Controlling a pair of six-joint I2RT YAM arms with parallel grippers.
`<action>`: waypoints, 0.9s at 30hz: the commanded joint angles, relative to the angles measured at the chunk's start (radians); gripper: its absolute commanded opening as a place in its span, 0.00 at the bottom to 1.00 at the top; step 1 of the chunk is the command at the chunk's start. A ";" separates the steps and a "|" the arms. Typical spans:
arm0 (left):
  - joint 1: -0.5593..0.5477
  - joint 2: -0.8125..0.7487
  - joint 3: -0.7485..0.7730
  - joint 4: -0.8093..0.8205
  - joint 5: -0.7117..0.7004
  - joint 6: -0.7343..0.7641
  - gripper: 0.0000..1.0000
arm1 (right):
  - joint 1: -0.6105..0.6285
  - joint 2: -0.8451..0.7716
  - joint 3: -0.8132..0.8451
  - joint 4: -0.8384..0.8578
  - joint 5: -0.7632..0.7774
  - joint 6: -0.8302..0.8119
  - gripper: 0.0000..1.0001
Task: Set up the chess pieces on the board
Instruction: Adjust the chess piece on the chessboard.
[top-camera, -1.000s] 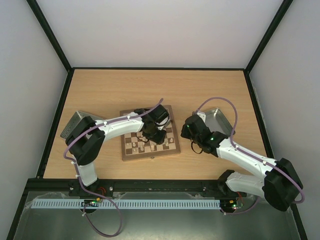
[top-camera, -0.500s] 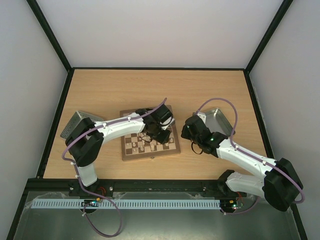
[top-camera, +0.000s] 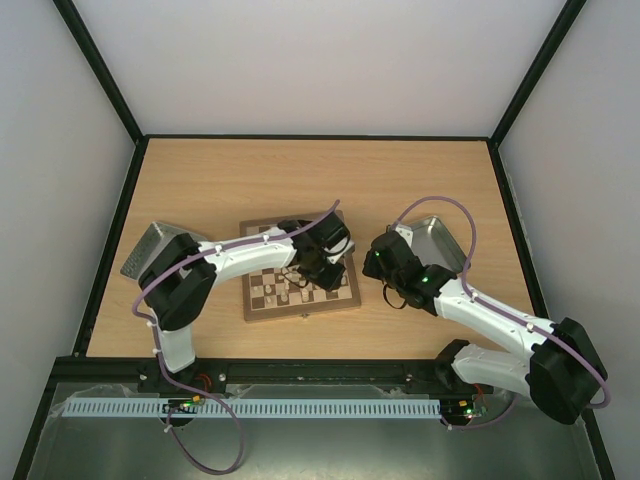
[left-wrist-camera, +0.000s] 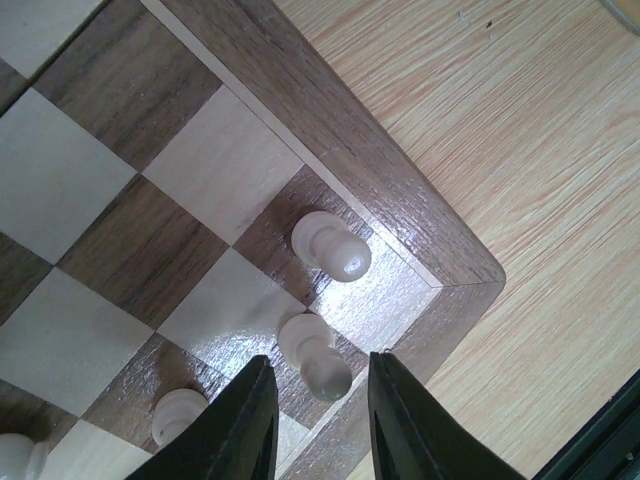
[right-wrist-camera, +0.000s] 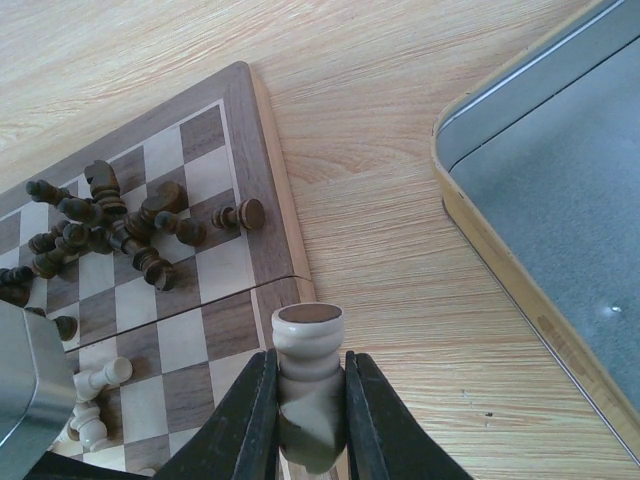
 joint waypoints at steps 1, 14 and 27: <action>-0.008 0.020 0.018 -0.005 0.006 -0.003 0.25 | -0.002 -0.023 -0.013 0.002 0.023 0.010 0.15; -0.010 0.020 0.044 -0.034 -0.116 -0.015 0.09 | -0.002 -0.029 -0.017 0.001 0.028 0.012 0.15; -0.009 0.013 0.054 -0.048 -0.116 -0.011 0.11 | -0.003 -0.026 -0.013 0.005 0.023 0.010 0.15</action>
